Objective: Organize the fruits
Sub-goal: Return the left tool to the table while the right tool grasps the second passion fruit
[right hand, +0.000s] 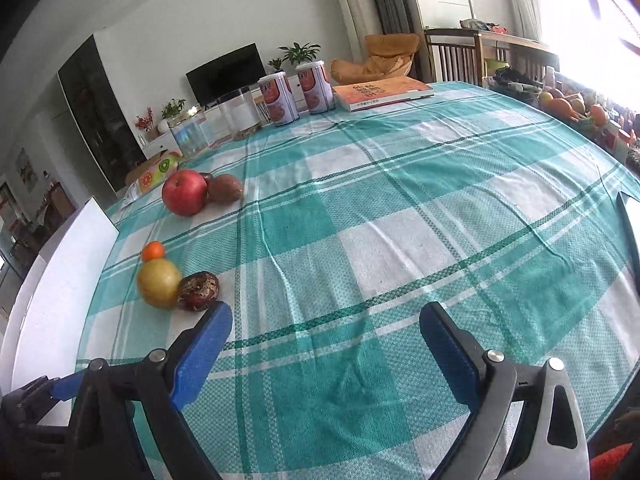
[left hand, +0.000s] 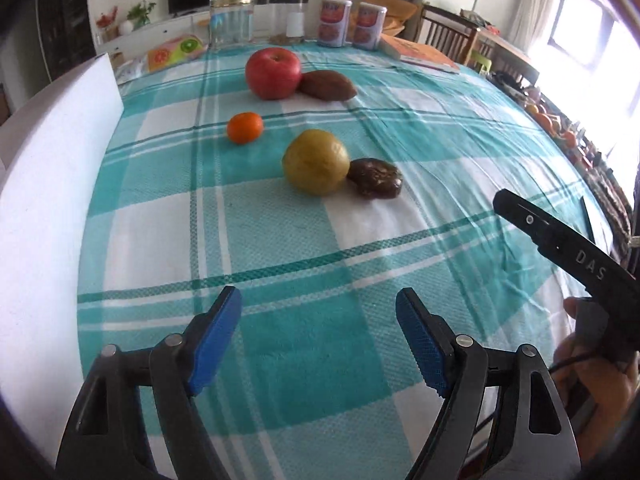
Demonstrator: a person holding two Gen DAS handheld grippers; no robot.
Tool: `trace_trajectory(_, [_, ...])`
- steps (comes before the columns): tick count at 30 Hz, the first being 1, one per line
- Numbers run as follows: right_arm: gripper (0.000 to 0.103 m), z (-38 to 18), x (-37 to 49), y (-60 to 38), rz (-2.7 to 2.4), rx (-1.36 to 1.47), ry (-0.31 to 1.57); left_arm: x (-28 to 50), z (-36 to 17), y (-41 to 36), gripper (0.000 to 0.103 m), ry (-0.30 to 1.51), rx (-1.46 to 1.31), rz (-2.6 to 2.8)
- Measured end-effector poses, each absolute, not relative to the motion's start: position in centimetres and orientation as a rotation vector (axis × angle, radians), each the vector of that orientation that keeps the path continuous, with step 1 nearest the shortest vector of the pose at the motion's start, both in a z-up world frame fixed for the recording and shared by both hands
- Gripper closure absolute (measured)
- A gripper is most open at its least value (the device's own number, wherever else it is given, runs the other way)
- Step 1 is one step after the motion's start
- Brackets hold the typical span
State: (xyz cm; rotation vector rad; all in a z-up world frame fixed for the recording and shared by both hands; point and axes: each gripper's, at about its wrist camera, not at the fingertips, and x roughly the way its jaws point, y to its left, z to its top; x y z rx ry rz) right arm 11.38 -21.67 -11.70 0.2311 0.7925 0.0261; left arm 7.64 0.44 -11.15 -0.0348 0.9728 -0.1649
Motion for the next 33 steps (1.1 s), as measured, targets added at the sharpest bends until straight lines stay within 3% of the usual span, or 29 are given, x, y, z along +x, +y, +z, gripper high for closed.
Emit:
trace_trajectory(8, [0.008, -13.3, 12.0, -21.4, 0.014, 0.225, 0.855, 10.7, -13.4, 2.1, 0.021, 0.937, 0.011, -0.059])
trace_trajectory(19, [0.008, -13.8, 12.2, -20.7, 0.071, 0.230, 0.879, 11.2, -13.9, 2.5, 0.014, 0.917, 0.026, -0.049])
trace_trajectory(27, [0.030, -13.2, 11.9, -18.6, 0.210, 0.202, 0.845, 11.1, -13.9, 2.4, 0.013, 0.917, 0.026, -0.049])
trace_trajectory(33, [0.036, -13.3, 11.9, -17.8, 0.243, 0.178, 0.851, 11.1, -13.9, 2.5, 0.013, 0.917, 0.026, -0.049])
